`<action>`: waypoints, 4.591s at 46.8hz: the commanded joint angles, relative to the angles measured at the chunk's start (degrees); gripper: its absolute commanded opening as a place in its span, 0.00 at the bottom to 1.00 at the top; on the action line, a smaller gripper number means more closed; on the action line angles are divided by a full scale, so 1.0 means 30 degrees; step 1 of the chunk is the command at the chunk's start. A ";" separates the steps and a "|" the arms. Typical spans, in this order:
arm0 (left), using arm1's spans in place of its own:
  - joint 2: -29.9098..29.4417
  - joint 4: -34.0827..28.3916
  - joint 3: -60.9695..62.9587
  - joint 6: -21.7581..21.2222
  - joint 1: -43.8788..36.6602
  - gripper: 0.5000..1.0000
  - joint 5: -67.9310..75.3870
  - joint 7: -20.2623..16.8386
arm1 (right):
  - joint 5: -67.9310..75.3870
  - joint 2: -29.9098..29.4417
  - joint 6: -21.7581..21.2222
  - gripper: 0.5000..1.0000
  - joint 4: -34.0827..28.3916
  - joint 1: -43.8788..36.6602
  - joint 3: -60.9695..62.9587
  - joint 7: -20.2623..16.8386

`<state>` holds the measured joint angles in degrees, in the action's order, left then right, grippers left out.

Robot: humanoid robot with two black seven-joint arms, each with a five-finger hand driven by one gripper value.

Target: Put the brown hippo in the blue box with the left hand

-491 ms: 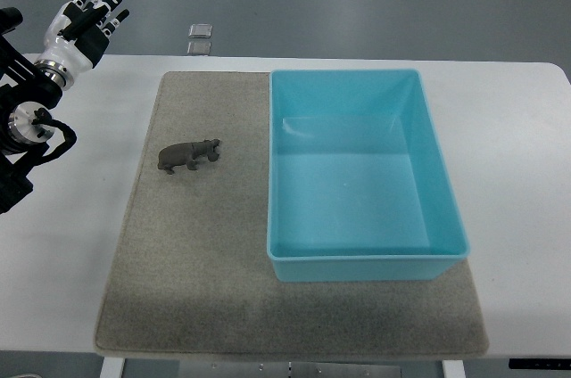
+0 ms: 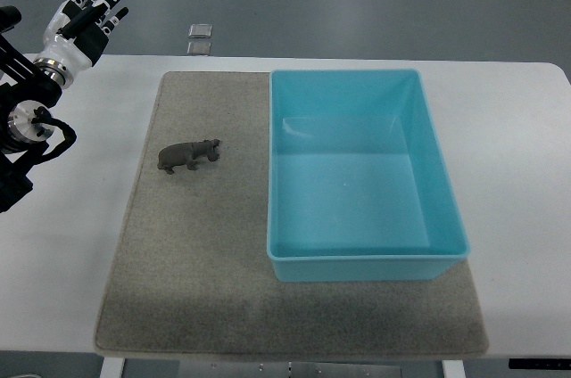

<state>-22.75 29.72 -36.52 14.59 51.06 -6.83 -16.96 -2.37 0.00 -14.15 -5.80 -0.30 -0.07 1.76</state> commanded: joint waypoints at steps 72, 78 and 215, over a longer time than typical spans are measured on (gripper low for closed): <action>-0.1644 0.2428 0.7308 0.0000 0.2988 0.99 0.4527 0.0235 | 0.0000 0.0000 0.0000 0.87 0.0001 0.0011 -0.0007 0.0001; -0.1996 0.2809 0.7426 -0.0029 0.3223 0.99 0.7922 0.0264 | 0.0000 0.0000 0.0000 0.87 0.0001 -0.0018 -0.0007 0.0001; -0.5014 1.1305 1.1440 0.4863 0.6505 0.64 2.5478 0.4776 | 0.0000 0.0000 0.0000 0.87 0.0001 0.0011 -0.0007 0.0001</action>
<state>-37.79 63.63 -2.22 29.18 70.51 69.59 -2.63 -2.37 0.00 -14.15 -5.80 -0.33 -0.08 1.76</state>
